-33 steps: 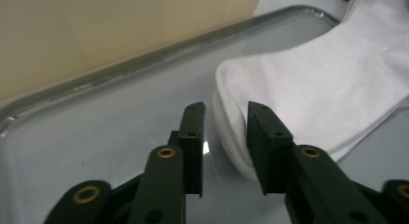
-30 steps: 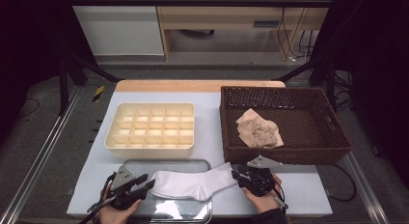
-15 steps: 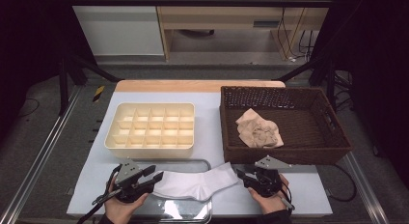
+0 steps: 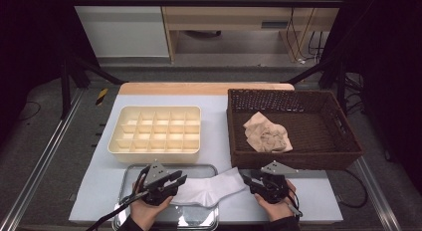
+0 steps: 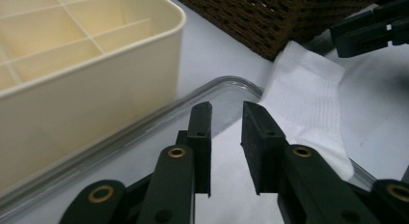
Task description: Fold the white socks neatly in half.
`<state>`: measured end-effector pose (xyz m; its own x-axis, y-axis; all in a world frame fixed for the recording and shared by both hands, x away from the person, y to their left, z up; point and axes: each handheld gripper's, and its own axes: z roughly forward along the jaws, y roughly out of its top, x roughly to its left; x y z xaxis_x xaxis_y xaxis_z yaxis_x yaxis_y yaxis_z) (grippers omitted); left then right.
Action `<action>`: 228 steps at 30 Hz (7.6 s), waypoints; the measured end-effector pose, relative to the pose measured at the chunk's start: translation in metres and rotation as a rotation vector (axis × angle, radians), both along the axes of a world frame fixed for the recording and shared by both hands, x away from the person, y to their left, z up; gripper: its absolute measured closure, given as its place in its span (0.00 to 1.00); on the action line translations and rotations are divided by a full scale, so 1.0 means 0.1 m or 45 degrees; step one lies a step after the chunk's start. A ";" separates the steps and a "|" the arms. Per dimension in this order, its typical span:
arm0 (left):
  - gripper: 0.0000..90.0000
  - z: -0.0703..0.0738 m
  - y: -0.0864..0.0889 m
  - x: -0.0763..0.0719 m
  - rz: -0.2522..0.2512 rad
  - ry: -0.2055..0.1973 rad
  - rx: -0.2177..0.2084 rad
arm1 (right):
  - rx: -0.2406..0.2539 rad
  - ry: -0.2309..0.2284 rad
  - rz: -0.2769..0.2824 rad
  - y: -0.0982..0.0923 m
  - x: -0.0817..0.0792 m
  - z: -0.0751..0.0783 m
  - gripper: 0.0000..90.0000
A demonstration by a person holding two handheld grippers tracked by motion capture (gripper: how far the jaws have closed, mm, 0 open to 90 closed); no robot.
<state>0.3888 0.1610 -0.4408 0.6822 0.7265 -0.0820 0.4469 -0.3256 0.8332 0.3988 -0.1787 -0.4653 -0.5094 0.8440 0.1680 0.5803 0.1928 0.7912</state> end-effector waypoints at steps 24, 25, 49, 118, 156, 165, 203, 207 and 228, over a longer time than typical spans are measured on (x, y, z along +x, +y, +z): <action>0.98 -0.38 -0.40 -0.05 -0.129 0.108 0.101 | -0.040 0.122 0.080 0.20 0.07 -0.19 0.79; 0.98 -0.39 -0.41 -0.05 -0.128 0.110 0.102 | -0.036 0.125 0.079 0.20 0.07 -0.19 0.81; 0.98 -0.10 -0.19 -0.08 -0.091 0.066 0.055 | 0.125 0.013 0.197 0.25 -0.10 0.37 0.90; 0.99 0.06 0.73 -0.22 0.145 0.028 0.003 | 0.070 0.006 0.376 1.30 0.03 0.31 0.88; 0.98 -0.13 0.42 -0.16 0.106 0.127 0.092 | 0.030 0.119 0.354 1.13 -0.03 -0.08 0.94; 0.98 -0.18 0.37 -0.15 0.074 0.137 0.104 | -0.024 0.120 0.307 1.06 0.01 -0.12 0.91; 0.72 -0.24 0.34 -0.12 0.100 0.081 0.133 | -0.019 0.093 0.251 0.86 0.05 -0.09 0.89; 0.70 -0.14 0.40 -0.13 0.106 0.041 0.092 | 0.016 0.061 0.234 0.81 0.04 -0.04 0.83; 0.64 0.09 0.26 0.00 0.035 -0.100 0.043 | 0.051 -0.032 0.139 0.43 0.01 0.11 0.74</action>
<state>0.3890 0.1870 -0.4319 0.6651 0.7468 -0.0042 0.3902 -0.3426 0.8546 0.3999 -0.1352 -0.4546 -0.6026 0.7760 0.1860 0.5371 0.2221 0.8137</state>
